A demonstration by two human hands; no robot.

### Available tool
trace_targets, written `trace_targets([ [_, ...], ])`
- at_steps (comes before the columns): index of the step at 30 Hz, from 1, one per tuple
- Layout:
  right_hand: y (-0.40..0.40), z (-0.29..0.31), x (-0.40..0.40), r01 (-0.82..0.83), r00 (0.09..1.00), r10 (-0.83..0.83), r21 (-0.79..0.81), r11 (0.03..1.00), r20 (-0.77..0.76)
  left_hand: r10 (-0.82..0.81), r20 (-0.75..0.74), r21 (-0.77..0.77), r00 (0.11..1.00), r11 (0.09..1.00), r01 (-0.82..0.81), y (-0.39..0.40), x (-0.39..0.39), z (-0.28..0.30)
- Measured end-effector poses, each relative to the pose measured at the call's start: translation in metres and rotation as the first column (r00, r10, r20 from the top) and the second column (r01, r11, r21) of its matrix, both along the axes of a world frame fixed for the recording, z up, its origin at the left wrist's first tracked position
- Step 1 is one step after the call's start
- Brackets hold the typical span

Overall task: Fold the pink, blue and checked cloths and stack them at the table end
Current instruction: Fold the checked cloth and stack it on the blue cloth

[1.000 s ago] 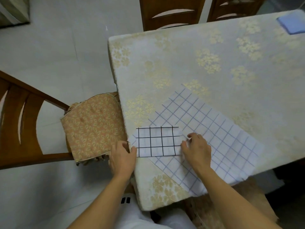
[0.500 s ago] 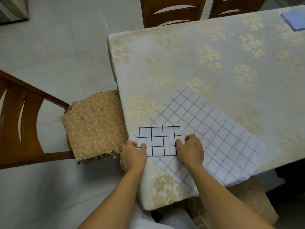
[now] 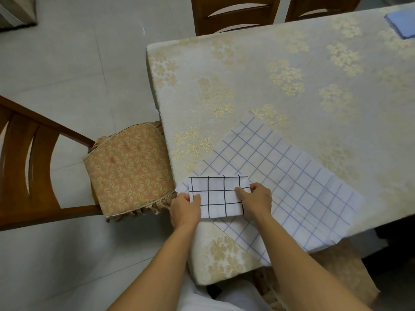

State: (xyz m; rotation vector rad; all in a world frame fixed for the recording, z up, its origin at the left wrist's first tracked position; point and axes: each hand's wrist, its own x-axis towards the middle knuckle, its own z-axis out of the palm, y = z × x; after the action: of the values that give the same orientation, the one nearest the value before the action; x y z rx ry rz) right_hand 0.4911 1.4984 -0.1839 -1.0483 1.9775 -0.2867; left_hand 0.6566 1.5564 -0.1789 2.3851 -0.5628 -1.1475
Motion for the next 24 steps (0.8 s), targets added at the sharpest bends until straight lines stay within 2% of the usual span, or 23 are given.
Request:
trace_targets([
  [3,-0.001,0.006,-0.003,0.085,0.981,-0.09,0.035,0.996,0.171,-0.014,-0.089,-0.126,0.996,0.992,0.003,0.002,0.002,0.009],
  [8,0.001,0.024,-0.014,0.234,0.846,-0.29,0.177,0.956,0.447,-0.075,-0.226,-0.312,0.971,0.95,0.001,0.004,0.008,0.026],
  [13,0.005,0.061,-0.026,0.173,0.751,-0.251,0.184,0.968,0.611,-0.119,-0.299,-0.398,0.947,0.917,-0.01,0.008,0.015,0.047],
  [15,0.008,0.072,-0.027,0.121,0.786,-0.151,0.091,0.988,0.599,-0.109,-0.303,-0.411,0.947,0.911,-0.027,0.01,0.015,0.051],
  [18,0.015,0.087,-0.025,0.019,0.867,0.04,-0.112,0.993,0.497,-0.087,-0.22,-0.489,0.972,0.872,-0.033,0.015,0.01,0.066],
  [22,0.032,0.101,-0.013,-0.089,0.928,0.19,-0.306,0.948,0.32,-0.101,-0.048,-0.538,0.994,0.841,0.059,0.038,0.008,0.077],
  [24,0.043,0.103,-0.006,-0.153,0.929,0.258,-0.358,0.921,0.264,-0.055,-0.014,-0.56,0.998,0.827,0.038,0.054,0.011,0.082],
])
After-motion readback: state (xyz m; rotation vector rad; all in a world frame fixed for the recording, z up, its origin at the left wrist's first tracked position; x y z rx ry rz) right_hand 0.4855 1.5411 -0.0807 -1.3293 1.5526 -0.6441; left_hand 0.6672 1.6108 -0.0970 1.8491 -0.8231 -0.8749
